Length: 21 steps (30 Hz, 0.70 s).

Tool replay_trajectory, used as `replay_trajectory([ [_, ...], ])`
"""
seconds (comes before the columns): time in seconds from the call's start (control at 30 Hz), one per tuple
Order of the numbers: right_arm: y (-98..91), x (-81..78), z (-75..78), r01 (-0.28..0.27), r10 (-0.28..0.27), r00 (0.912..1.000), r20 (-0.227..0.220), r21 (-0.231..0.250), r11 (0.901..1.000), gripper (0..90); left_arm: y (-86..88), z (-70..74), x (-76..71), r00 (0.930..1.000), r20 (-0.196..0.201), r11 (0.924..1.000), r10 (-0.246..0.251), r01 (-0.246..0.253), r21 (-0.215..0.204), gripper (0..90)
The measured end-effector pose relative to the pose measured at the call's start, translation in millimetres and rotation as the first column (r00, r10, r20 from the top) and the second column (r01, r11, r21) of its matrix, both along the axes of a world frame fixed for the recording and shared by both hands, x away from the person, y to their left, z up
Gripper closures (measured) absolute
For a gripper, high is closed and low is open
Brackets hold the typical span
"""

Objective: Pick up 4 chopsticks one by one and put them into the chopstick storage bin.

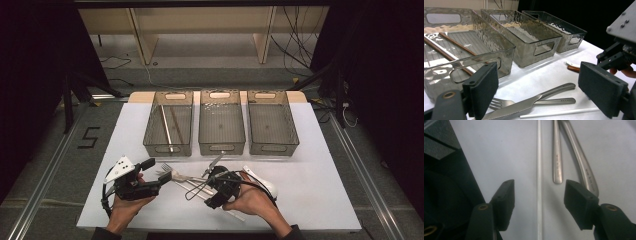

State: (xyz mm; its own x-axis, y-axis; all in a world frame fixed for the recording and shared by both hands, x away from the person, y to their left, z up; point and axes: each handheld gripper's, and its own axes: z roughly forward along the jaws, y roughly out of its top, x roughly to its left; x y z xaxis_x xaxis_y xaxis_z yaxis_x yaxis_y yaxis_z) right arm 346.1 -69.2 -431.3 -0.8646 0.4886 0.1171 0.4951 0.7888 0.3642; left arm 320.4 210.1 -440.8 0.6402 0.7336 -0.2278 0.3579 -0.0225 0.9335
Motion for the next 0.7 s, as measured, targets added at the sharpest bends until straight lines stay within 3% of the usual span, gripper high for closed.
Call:
replay_trajectory([
  [0.3, 4.2, -3.3, -13.2, -0.034, 0.032, 0.9993, -0.019, -0.105, 0.9939, 55.7, -0.2, 0.1, 0.0, 1.0, 0.0, 1.0, -0.001, 0.001, 0.0, 16.2],
  [0.4, 4.9, -3.6, -17.9, -0.055, 0.055, 0.9985, -0.002, -0.127, 0.9904, 59.3, -0.2, 0.1, -0.1, 1.0, 0.0, 1.0, -0.001, 0.001, 0.001, 16.2],
  [0.7, 7.1, -4.7, -23.8, -0.063, 0.063, 0.998, -0.009, -0.168, 0.9838, 69.7, -0.3, 0.1, -0.1, 1.0, 0.0, 1.0, -0.002, 0.002, 0.0, 16.2],
])
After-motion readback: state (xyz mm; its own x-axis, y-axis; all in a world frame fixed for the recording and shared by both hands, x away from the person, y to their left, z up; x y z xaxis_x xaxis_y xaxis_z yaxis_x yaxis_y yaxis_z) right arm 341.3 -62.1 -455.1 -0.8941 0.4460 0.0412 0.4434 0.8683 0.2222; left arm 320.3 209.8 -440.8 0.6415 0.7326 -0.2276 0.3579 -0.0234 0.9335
